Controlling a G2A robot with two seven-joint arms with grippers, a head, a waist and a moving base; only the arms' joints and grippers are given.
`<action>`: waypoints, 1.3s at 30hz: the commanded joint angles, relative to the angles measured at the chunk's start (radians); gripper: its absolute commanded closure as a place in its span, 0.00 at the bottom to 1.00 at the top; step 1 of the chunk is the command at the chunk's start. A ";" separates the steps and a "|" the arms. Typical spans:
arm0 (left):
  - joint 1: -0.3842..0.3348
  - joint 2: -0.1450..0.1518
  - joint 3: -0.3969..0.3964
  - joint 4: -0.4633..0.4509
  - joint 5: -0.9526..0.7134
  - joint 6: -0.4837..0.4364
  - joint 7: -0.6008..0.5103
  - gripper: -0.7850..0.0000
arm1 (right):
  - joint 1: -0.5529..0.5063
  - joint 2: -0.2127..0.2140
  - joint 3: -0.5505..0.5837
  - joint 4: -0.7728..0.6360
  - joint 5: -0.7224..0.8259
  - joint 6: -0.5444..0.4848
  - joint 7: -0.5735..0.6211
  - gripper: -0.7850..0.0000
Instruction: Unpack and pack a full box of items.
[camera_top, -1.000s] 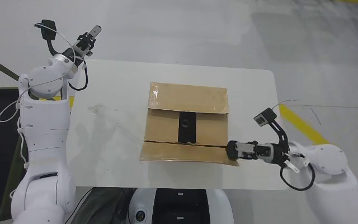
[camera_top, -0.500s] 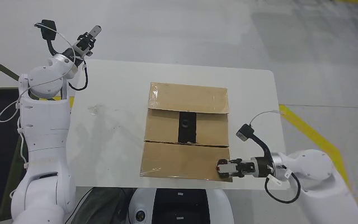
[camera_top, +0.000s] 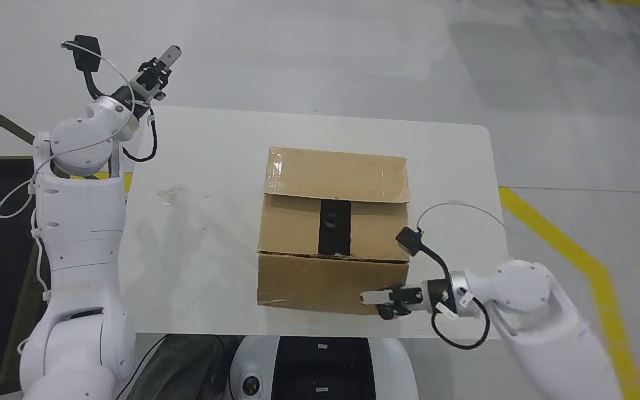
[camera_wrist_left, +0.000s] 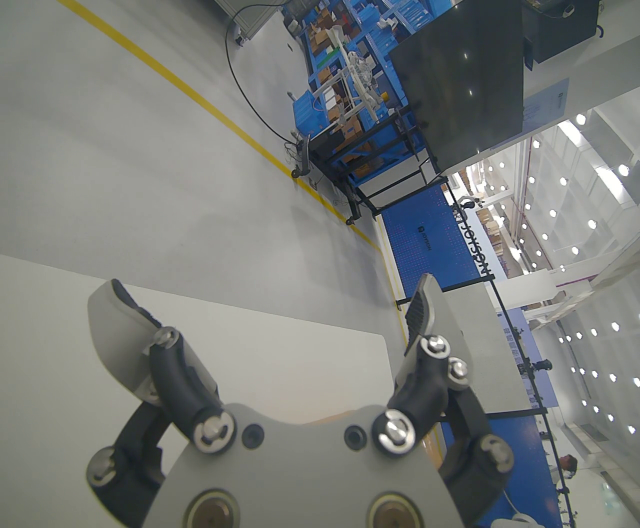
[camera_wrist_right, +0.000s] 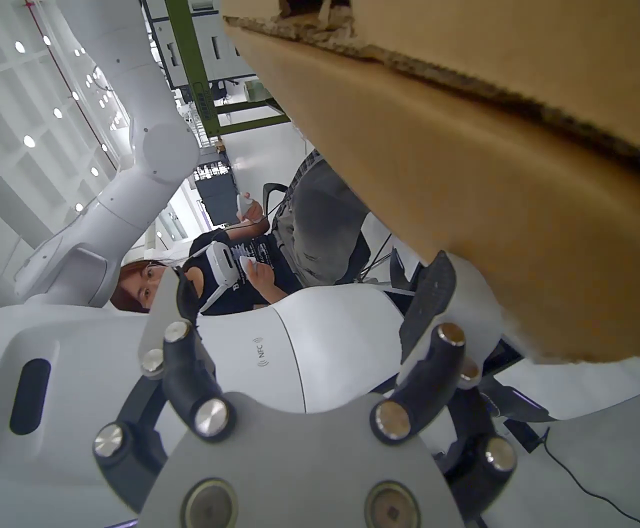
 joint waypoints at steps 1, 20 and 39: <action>0.000 0.000 0.000 0.000 0.000 0.000 0.000 0.00 | 0.015 -0.002 -0.021 0.011 -0.017 0.006 -0.013 0.00; 0.000 0.000 0.000 0.000 0.000 0.000 0.000 0.00 | 0.055 0.000 -0.077 0.015 -0.045 -0.007 -0.053 0.00; 0.000 0.000 0.000 0.000 0.000 0.000 0.000 0.00 | -0.030 0.034 0.154 -0.109 0.089 -0.049 -0.086 0.00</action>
